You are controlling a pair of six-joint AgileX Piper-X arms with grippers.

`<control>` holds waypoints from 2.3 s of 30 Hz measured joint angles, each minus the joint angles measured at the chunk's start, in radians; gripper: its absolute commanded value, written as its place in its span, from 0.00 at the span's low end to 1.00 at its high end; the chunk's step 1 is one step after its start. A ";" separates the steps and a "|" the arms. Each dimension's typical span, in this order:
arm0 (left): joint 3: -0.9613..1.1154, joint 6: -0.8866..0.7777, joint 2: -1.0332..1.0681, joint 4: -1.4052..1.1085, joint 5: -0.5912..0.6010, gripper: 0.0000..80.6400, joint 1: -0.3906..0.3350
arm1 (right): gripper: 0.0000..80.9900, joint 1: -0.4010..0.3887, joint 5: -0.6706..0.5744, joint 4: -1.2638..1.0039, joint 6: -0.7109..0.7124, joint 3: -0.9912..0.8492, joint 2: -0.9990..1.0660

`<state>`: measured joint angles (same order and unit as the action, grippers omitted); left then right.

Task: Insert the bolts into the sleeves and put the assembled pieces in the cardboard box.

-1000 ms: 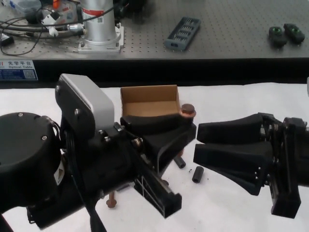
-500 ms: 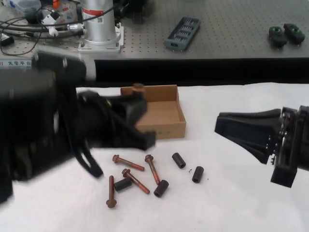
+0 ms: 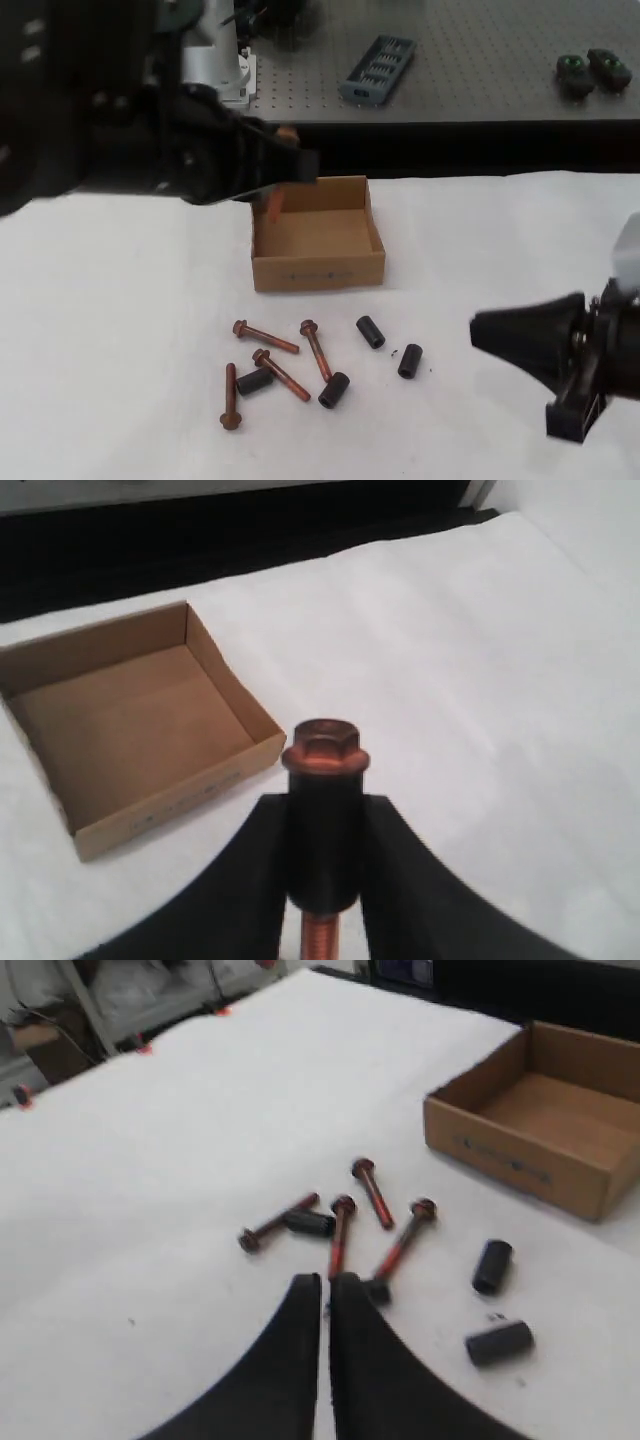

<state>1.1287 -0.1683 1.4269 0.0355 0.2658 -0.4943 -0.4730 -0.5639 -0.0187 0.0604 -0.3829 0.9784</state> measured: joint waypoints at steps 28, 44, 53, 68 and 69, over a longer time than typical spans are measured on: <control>0.747 -0.007 0.718 0.289 0.000 0.12 0.106 | 0.05 0.000 0.351 0.417 0.340 0.002 -0.324; 0.794 -0.011 0.895 0.305 0.000 0.12 0.108 | 0.05 0.000 0.351 0.418 0.340 0.002 -0.324; 0.794 -0.011 0.912 0.302 -0.100 0.15 0.109 | 0.05 0.000 0.351 0.418 0.324 0.002 -0.324; 0.805 -0.011 0.912 0.270 -0.122 0.37 0.113 | 0.05 0.000 0.351 0.418 0.292 0.002 -0.324; 0.805 -0.011 0.912 0.260 -0.110 0.36 0.113 | 0.05 0.000 0.351 0.418 0.292 0.002 -0.324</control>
<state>1.9341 -0.1796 2.3384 0.2956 0.1562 -0.3812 -0.4730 -0.2129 0.3998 0.3525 -0.3812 0.6540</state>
